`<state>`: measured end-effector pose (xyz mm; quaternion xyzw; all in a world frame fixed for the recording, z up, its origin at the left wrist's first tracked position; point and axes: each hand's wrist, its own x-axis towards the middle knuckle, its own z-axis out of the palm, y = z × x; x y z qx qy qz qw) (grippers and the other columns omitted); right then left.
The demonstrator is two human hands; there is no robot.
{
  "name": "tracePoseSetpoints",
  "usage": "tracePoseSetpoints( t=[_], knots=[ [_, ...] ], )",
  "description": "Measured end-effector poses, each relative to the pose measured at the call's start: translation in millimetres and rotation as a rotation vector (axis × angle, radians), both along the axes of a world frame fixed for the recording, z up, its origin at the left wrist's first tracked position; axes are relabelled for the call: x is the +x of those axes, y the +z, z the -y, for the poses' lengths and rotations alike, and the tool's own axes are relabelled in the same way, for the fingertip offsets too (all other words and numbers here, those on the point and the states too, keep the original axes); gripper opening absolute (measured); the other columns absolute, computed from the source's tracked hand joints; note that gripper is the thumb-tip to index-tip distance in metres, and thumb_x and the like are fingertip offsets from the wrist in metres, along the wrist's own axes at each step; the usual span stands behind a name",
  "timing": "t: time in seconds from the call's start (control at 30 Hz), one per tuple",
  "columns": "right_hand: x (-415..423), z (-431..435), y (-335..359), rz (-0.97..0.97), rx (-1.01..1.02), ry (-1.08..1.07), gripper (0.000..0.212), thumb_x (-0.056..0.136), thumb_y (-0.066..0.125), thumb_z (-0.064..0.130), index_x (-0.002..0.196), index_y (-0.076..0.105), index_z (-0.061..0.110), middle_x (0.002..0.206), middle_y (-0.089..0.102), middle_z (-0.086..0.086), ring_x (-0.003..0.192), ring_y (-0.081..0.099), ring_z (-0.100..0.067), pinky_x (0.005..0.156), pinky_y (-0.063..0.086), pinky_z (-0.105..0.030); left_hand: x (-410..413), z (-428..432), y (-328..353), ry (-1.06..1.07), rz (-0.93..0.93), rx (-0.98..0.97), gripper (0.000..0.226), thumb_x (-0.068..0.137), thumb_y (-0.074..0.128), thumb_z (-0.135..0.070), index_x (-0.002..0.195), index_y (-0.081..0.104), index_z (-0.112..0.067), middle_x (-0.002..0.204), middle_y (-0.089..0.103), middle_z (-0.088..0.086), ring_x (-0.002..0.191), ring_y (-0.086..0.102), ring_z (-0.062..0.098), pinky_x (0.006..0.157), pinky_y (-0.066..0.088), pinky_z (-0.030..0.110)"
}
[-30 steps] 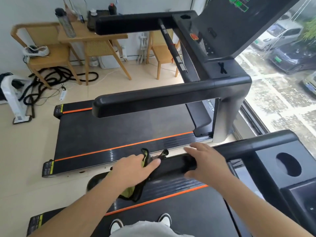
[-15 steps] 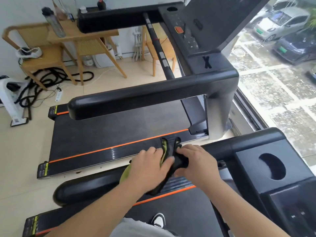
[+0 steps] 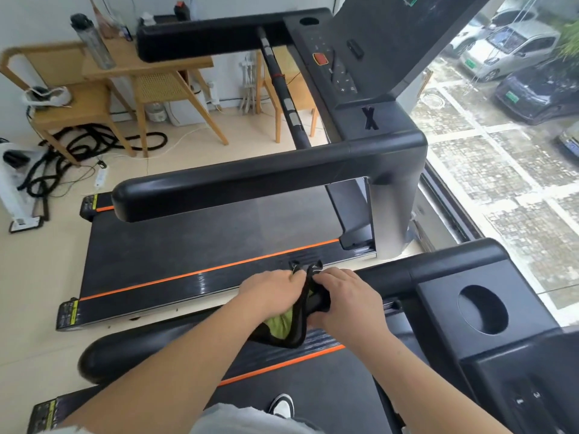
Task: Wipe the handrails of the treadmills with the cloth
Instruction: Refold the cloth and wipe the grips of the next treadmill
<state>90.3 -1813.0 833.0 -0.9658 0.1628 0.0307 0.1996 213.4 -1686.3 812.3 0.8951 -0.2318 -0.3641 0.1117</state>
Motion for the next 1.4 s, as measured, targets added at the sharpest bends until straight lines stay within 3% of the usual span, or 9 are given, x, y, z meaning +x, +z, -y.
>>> tracePoseSetpoints(
  t=[0.17, 0.27, 0.47, 0.67, 0.87, 1.0, 1.13, 1.33, 1.4],
  knots=[
    [0, 0, 0, -0.014, -0.035, 0.030, 0.056, 0.053, 0.083, 0.059, 0.102, 0.070, 0.035, 0.099, 0.064, 0.020, 0.103, 0.058, -0.008, 0.070, 0.045, -0.023, -46, -65, -2, -0.154, 0.617, -0.148, 0.047, 0.098, 0.036, -0.066, 0.105, 0.062, -0.028, 0.097, 0.061, -0.004, 0.085, 0.060, 0.029, 0.070, 0.051, 0.041],
    [2, -2, 4, -0.054, -0.051, 0.031, 0.058, 0.057, 0.082, 0.060, 0.108, 0.069, 0.035, 0.106, 0.064, 0.021, 0.110, 0.055, -0.008, 0.076, 0.048, -0.026, -39, -56, 4, -0.142, 0.531, -0.061, 0.051, 0.098, 0.031, -0.069, 0.104, 0.061, -0.028, 0.097, 0.061, -0.001, 0.088, 0.061, 0.031, 0.071, 0.051, 0.042],
    [-1, -10, 12, -0.110, -0.060, 0.002, 0.076, 0.067, 0.085, 0.057, 0.135, 0.061, 0.034, 0.131, 0.059, 0.022, 0.131, 0.048, -0.008, 0.097, 0.045, -0.026, 3, -18, 5, 0.025, -0.003, -0.041, 0.073, 0.095, 0.012, -0.071, 0.130, 0.062, -0.032, 0.141, 0.061, 0.002, 0.131, 0.054, 0.030, 0.105, 0.042, 0.044],
    [12, -42, 32, -0.199, -0.151, 0.079, 0.077, 0.081, 0.072, 0.053, 0.149, 0.044, 0.030, 0.144, 0.051, 0.013, 0.140, 0.039, -0.015, 0.119, 0.026, -0.031, -22, -96, 4, -0.070, 0.384, -0.153, 0.049, 0.097, 0.029, -0.068, 0.111, 0.056, -0.029, 0.114, 0.060, -0.001, 0.109, 0.058, 0.030, 0.088, 0.050, 0.044],
    [45, -142, 35, -0.088, 0.043, 0.180, 0.068, 0.089, 0.071, 0.047, 0.150, 0.047, 0.029, 0.148, 0.048, 0.014, 0.142, 0.039, -0.013, 0.114, 0.038, -0.033, -5, -256, -7, -0.045, 0.599, -0.067, 0.054, 0.097, 0.023, -0.066, 0.118, 0.059, -0.034, 0.106, 0.062, -0.010, 0.093, 0.061, 0.022, 0.075, 0.051, 0.038],
    [54, -195, 21, -0.082, 0.022, 0.227, 0.060, 0.094, 0.068, 0.041, 0.148, 0.052, 0.021, 0.147, 0.051, 0.006, 0.141, 0.042, -0.017, 0.122, 0.026, -0.030, 21, -321, -12, -0.065, 0.464, -0.047, 0.086, 0.093, -0.010, -0.067, 0.127, 0.058, -0.025, 0.120, 0.059, -0.001, 0.106, 0.057, 0.028, 0.086, 0.047, 0.041],
    [51, -213, 17, -0.138, -0.064, 0.220, 0.072, 0.082, 0.074, 0.048, 0.146, 0.052, 0.025, 0.144, 0.051, 0.009, 0.138, 0.041, -0.018, 0.119, 0.027, -0.029, 27, -308, -18, 0.039, 0.379, -0.136, 0.062, 0.097, 0.010, -0.063, 0.108, 0.058, -0.024, 0.107, 0.062, 0.003, 0.099, 0.060, 0.031, 0.089, 0.049, 0.044],
    [46, -232, 6, -0.064, -0.153, 0.125, 0.062, 0.063, 0.081, 0.042, 0.119, 0.069, 0.019, 0.111, 0.060, 0.002, 0.107, 0.059, -0.028, 0.095, 0.054, -0.041, 86, -270, -31, 0.154, -0.233, -0.083, 0.057, 0.101, 0.035, -0.053, 0.122, 0.068, -0.012, 0.130, 0.066, 0.013, 0.119, 0.060, 0.034, 0.101, 0.049, 0.042],
    [45, -239, 6, -0.031, -0.149, 0.098, 0.061, 0.061, 0.086, 0.040, 0.116, 0.070, 0.019, 0.108, 0.060, 0.002, 0.103, 0.060, -0.027, 0.090, 0.056, -0.039, 78, -273, -31, 0.143, -0.175, -0.093, 0.058, 0.097, 0.029, -0.058, 0.111, 0.068, -0.017, 0.123, 0.068, 0.009, 0.113, 0.061, 0.033, 0.094, 0.049, 0.042]
  ],
)
